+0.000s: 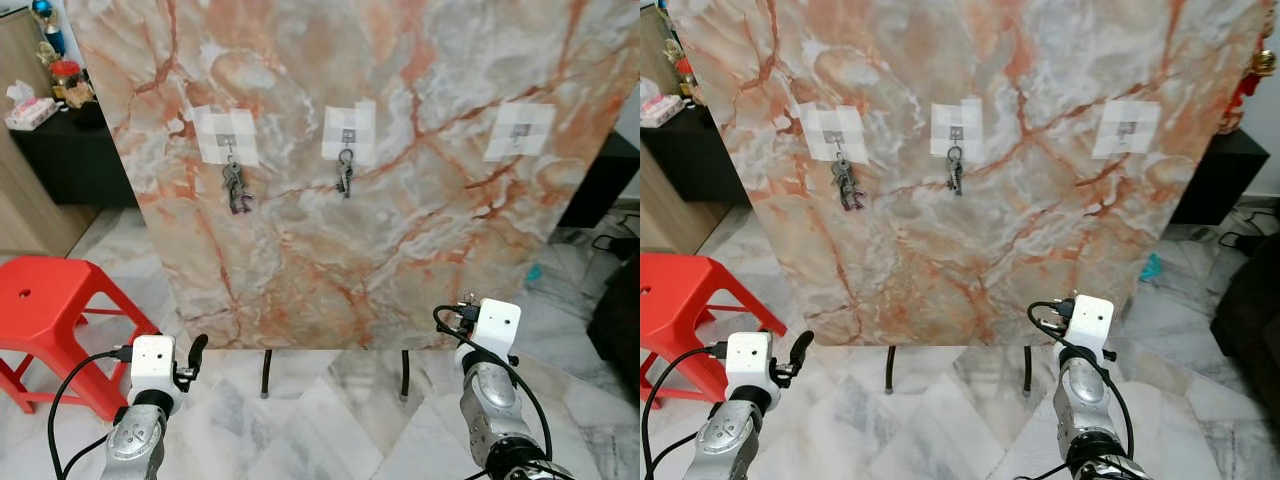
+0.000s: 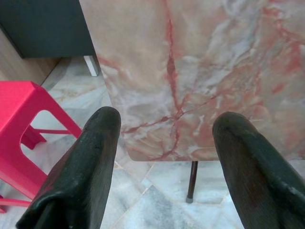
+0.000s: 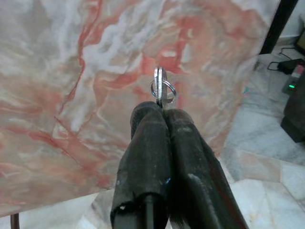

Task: Hang keys on a hook

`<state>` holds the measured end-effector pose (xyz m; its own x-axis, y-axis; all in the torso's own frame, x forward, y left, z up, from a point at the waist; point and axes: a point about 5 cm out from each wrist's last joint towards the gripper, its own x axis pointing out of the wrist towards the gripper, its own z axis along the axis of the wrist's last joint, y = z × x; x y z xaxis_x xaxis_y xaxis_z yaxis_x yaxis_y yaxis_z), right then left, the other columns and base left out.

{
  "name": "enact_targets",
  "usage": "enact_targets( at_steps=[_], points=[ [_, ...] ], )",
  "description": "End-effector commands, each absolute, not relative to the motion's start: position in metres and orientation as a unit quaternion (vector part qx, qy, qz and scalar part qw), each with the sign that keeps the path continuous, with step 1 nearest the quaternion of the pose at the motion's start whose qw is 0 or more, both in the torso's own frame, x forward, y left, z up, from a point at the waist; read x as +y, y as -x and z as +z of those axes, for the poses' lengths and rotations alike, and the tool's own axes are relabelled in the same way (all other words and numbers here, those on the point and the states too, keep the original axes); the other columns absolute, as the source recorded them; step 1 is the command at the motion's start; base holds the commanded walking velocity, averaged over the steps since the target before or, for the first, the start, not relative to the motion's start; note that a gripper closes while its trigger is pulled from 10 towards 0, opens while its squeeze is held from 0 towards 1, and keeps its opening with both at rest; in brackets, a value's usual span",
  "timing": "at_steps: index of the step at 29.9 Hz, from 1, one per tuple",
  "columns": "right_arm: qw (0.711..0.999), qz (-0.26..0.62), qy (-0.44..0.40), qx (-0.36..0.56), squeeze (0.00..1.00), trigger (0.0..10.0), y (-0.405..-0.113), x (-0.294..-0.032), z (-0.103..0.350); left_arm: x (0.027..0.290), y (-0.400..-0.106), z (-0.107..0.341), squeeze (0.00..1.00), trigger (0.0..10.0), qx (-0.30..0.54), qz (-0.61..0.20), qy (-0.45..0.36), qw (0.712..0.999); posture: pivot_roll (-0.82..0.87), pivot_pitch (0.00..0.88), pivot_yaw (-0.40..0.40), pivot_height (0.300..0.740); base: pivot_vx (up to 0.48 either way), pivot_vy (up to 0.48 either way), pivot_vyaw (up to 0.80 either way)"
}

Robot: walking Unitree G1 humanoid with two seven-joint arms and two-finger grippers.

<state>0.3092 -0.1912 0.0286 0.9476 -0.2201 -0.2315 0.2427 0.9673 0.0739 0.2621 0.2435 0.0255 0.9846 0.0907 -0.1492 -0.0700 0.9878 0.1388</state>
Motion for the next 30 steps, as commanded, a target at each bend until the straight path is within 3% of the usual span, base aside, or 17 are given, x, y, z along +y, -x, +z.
enact_targets(
  at_steps=[1,14,22,30],
  points=[
    [0.987,-0.121,-0.047,0.097,0.0,10.0,-0.314,-0.194,0.036,0.242,-0.264,0.028,0.0,10.0,0.071,0.033,-0.07,0.994,0.13,0.0,-0.035,0.74,0.281,0.0,0.0],
    [0.986,-0.126,-0.042,0.095,0.0,10.0,-0.315,-0.196,0.037,0.245,-0.266,0.031,0.0,10.0,0.067,0.038,-0.071,0.994,0.11,0.0,-0.03,0.74,0.283,0.0,0.0],
    [0.984,-0.149,-0.039,0.089,0.0,10.0,-0.317,-0.197,0.041,0.247,-0.267,0.034,0.0,10.0,0.065,0.036,-0.073,0.995,0.14,0.0,-0.017,0.74,0.0,0.0,0.0],
    [0.977,-0.201,0.063,0.035,0.0,10.0,-0.334,-0.205,0.072,0.252,-0.267,0.037,0.0,10.0,0.062,0.037,-0.079,0.994,0.16,0.0,-0.004,0.74,0.0,0.0,0.0]
  ],
)
